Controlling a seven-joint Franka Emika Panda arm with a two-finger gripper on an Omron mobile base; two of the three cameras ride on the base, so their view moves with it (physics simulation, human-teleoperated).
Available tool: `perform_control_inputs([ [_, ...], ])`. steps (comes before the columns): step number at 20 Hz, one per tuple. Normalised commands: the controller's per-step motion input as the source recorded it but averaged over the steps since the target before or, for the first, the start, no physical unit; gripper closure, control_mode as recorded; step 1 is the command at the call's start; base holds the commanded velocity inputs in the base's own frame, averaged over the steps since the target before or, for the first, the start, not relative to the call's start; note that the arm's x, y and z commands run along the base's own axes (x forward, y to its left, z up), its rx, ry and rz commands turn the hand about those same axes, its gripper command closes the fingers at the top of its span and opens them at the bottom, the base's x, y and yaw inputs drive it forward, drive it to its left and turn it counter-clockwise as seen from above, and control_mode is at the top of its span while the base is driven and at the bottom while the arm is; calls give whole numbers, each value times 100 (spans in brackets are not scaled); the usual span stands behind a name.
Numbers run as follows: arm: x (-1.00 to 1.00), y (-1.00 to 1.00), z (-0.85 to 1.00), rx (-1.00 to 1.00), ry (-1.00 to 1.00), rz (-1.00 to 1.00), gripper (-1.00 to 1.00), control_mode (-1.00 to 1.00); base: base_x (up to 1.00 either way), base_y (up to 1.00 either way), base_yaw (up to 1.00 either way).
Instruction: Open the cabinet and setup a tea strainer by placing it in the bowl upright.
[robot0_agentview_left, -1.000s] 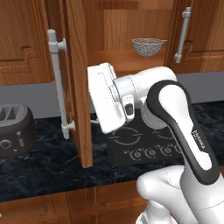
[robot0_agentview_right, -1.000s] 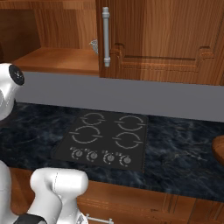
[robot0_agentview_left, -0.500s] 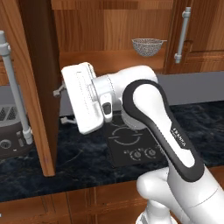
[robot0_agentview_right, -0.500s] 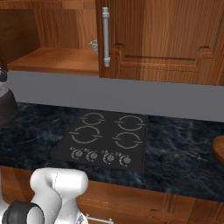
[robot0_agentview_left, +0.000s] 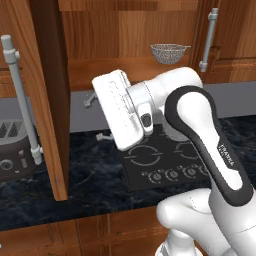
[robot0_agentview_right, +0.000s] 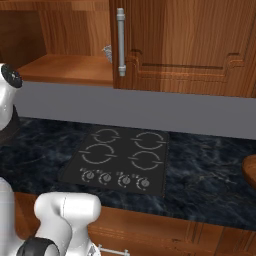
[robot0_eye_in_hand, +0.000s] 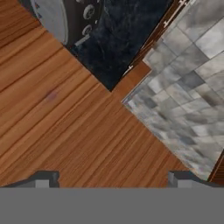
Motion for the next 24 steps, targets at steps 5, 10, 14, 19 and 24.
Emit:
perform_control_inputs([
  [5, 0, -100, -21, -28, -2, -8, -100, -100, 0, 0, 0],
  [10, 0, -100, -26, -47, -10, -2, -100, -100, 0, 0, 0],
  [14, 0, -100, -21, -56, -14, 0, -100, -100, 0, 0, 0],
  [19, 4, -91, -13, -64, -12, 0, -100, -100, 0, 0, 0],
  [24, 4, -94, -2, -58, -26, 7, -100, -100, 0, 0, 0],
])
